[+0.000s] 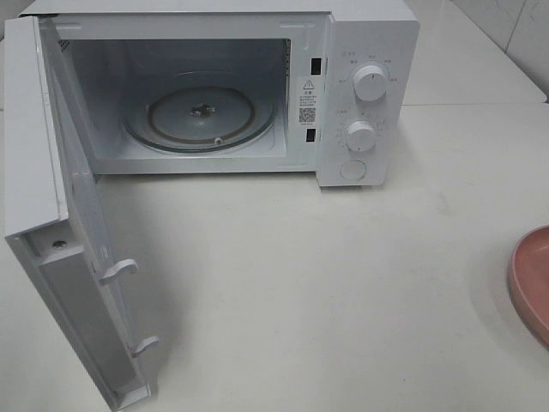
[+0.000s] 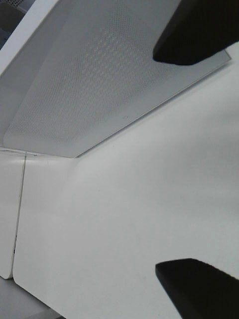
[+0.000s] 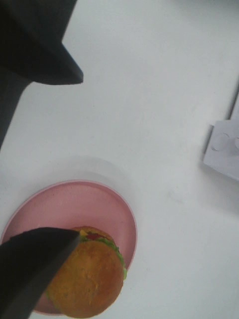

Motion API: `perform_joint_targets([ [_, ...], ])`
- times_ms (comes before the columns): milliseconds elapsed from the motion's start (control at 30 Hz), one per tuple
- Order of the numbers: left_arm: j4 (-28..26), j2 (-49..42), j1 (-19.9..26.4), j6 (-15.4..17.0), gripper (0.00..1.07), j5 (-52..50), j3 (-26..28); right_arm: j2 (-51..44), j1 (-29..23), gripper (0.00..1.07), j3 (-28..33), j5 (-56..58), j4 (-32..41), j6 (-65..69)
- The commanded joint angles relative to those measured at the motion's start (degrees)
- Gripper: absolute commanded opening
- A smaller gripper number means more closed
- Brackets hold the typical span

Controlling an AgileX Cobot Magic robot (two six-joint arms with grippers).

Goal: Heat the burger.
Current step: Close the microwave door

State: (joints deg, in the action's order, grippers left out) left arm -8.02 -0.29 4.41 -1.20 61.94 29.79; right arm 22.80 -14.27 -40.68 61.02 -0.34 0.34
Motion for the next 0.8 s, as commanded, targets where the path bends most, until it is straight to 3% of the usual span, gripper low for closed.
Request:
perform_joint_targets([
  [33, -0.3, -1.0, 0.1, 0.0, 0.98, -0.6, -0.2, -4.5, 3.6, 0.77, -0.2, 0.5, 0.3, -1.4],
  [200, -0.3, -1.0, 0.1, 0.0, 0.98, -0.6, -0.2, -10.9, 8.4, 0.77, 1.1, 0.5, 0.3, -1.3],
  [533, -0.3, -1.0, 0.1, 0.0, 0.98, -0.6, -0.2, -23.2, 13.8, 0.76, 12.1, -4.1, 0.3, -1.1],
  [800, -0.3, -1.0, 0.1, 0.0, 0.98, -0.6, -0.2, -24.5, 14.2, 0.76, 12.1, -4.1, 0.3, -0.9],
])
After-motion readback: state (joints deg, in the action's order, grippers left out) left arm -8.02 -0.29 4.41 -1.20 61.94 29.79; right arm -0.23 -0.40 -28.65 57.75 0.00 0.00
